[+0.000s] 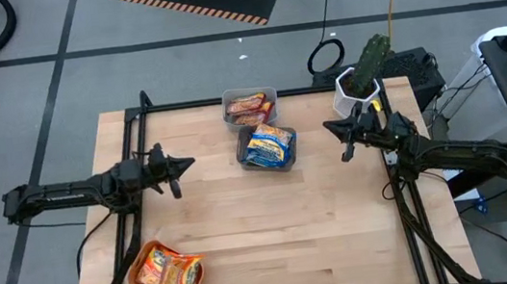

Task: Sort Maruchan noodles
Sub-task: Return to Home Position

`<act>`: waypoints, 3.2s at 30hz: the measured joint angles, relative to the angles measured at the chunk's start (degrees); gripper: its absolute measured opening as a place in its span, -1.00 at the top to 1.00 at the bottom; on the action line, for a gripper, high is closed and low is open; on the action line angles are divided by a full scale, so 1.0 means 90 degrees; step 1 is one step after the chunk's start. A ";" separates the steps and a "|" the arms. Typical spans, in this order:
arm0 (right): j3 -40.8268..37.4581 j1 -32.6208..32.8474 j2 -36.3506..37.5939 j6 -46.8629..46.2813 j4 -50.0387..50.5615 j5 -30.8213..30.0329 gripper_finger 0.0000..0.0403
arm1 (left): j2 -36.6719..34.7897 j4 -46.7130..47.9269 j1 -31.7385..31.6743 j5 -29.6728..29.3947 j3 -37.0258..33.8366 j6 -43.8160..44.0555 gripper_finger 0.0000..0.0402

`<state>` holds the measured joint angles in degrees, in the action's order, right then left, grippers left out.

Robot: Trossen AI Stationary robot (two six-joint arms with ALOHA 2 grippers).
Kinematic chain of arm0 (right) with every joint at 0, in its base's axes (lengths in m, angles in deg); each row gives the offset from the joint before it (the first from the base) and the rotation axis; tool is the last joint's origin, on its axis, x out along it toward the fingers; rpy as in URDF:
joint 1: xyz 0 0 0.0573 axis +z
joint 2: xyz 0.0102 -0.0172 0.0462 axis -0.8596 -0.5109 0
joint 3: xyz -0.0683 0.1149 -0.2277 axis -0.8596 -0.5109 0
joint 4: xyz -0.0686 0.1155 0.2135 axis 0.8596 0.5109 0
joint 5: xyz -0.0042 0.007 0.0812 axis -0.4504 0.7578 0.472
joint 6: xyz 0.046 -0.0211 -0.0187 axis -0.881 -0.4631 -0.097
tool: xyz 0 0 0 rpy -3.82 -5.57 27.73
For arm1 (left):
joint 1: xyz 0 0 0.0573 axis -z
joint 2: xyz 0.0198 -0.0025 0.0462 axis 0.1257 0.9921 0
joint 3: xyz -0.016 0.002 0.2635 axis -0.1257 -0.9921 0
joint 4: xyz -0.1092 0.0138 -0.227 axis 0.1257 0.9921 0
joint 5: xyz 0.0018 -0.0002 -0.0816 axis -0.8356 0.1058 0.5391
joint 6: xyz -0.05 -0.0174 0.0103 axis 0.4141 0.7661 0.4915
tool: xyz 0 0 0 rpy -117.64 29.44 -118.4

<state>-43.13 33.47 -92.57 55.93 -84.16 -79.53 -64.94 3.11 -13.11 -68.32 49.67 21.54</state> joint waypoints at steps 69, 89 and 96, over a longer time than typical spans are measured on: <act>-0.0374 0.2656 0.3128 0.0191 0.3347 -0.1167 1.00 | -0.0079 -0.0406 -0.0243 0.1006 0.0000 -0.0706 1.00; -0.0374 0.3048 0.3485 0.0129 0.3880 -0.1291 1.00 | -0.0079 -0.0420 -0.0243 0.1064 0.0000 -0.0706 1.00; -0.0365 0.3048 0.3660 0.0479 0.3866 -0.0951 1.00 | -0.0079 -0.0364 -0.0243 0.1071 0.0000 -0.0714 1.00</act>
<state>-46.41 60.90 -59.63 60.24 -49.37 -88.09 -65.65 -0.17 -15.30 -58.68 49.67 15.11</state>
